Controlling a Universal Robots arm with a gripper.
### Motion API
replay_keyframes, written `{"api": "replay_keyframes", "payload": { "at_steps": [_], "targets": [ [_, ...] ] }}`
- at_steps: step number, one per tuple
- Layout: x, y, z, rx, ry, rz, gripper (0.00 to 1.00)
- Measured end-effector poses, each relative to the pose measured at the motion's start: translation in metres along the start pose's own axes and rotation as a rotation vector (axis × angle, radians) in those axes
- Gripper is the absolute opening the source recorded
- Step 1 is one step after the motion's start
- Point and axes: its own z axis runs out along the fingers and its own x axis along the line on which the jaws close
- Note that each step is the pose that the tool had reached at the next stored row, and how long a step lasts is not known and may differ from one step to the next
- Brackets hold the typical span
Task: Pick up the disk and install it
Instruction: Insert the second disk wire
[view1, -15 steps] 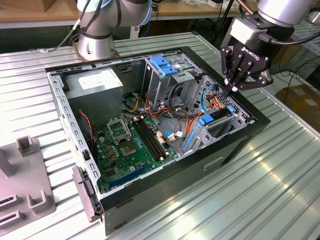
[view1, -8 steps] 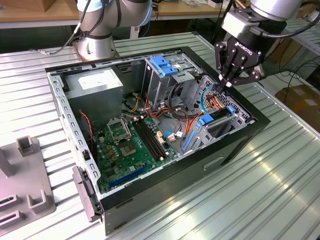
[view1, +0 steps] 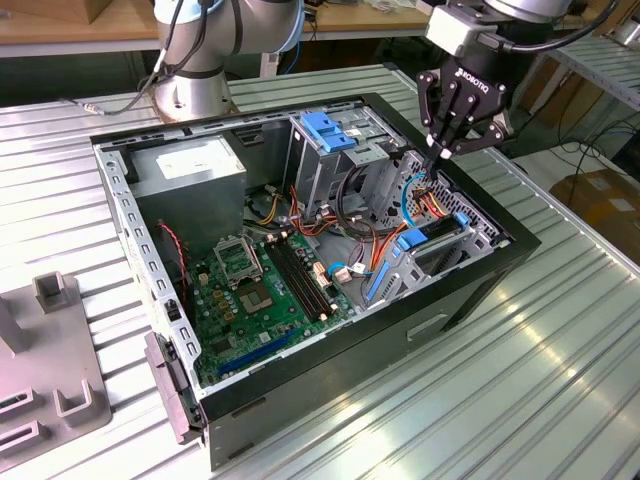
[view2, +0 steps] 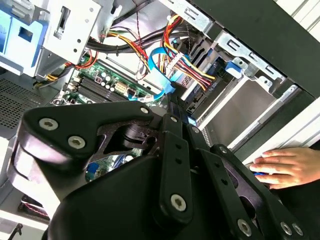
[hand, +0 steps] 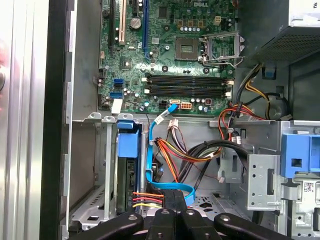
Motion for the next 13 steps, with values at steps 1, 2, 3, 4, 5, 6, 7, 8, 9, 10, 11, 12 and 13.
{"api": "replay_keyframes", "payload": {
  "at_steps": [1, 2, 3, 4, 5, 6, 7, 8, 9, 10, 11, 12, 13],
  "targets": [
    [0.0000, 0.0000, 0.0001, 0.0000, -0.0002, 0.000, 0.10],
    [0.0000, 0.0000, 0.0001, 0.0000, -0.0002, 0.000, 0.10],
    [-0.0001, 0.0000, 0.0001, 0.0000, -0.0001, 0.000, 0.10],
    [-0.0001, 0.0000, 0.0001, 0.0000, -0.0002, 0.000, 0.10],
    [-0.0001, 0.0000, 0.0001, 0.0000, -0.0002, 0.000, 0.10],
    [-0.0001, 0.0000, 0.0001, 0.0000, -0.0001, 0.000, 0.10],
    [-0.0001, 0.0000, 0.0001, 0.0000, -0.0001, 0.000, 0.10],
    [-0.0002, 0.0000, 0.0001, 0.0000, -0.0002, 0.000, 0.10],
    [-0.0002, 0.0000, 0.0001, 0.0000, -0.0001, 0.000, 0.10],
    [-0.0002, 0.0000, 0.0000, 0.0000, -0.0001, 0.000, 0.10],
    [-0.0002, 0.0000, 0.0001, 0.0000, -0.0002, 0.000, 0.16],
    [-0.0003, 0.0000, 0.0001, 0.0000, -0.0001, 0.000, 0.16],
    [-0.0003, 0.0000, 0.0001, 0.0000, -0.0001, 0.000, 0.24]
  ]
}}
